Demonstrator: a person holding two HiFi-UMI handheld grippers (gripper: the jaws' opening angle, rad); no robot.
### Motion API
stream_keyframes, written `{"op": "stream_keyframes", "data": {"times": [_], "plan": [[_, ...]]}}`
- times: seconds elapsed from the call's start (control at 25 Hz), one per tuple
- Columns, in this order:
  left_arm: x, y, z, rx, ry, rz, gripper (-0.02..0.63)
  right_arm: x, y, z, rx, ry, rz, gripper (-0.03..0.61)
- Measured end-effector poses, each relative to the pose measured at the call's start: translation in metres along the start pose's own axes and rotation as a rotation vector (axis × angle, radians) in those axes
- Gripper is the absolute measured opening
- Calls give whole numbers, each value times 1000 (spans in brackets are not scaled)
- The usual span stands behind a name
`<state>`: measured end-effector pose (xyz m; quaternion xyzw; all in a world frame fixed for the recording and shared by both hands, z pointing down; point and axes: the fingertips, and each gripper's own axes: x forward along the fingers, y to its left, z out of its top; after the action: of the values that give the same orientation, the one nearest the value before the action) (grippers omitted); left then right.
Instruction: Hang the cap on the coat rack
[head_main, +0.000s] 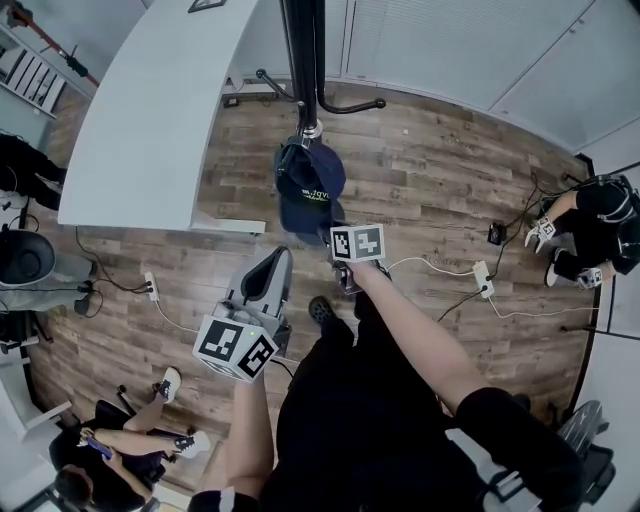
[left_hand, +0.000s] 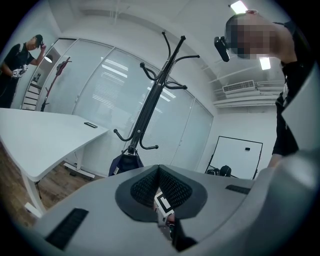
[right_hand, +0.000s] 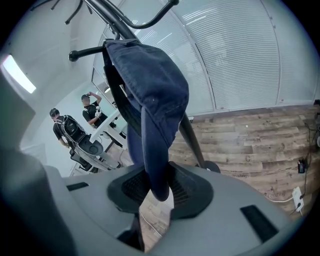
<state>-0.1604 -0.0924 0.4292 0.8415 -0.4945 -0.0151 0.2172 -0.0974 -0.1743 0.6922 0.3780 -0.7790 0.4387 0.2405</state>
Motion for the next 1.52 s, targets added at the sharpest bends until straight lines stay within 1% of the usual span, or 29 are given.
{"op": "stream_keyframes", "data": {"times": [0.04,0.12,0.6,0.72,0.84,0.96,1.12,1.24,1.4,1.52], "plan": [[0,1,0,-1,0,2,15,0,1,1,1,-1,4,97],[0,2,-1,-3,3,5,15,0,3,2,-5,-1,10,105],[1,-1,1,-3,-6,-2,15,-11,10,10,-32,-20,23,106],[-1,-2,3,-1,-13,-3,15,-17,17,12,-54,-25,36,106],[-2,-2,6,-2,-27,1,15,-24,19,15,-89,-40,39,106],[-1,-1,9,10,-37,-5,15,-31,32,22,-131,-72,74,106],[-2,-1,13,16,-49,-9,15,-52,44,35,-206,-109,64,106],[-1,-2,16,27,-56,-15,14,-72,56,48,-270,-166,67,104],[2,-3,22,40,-69,-25,15,-99,70,64,-359,-237,58,81],[3,-5,26,47,-77,-26,15,-119,77,72,-405,-273,45,75]]}}
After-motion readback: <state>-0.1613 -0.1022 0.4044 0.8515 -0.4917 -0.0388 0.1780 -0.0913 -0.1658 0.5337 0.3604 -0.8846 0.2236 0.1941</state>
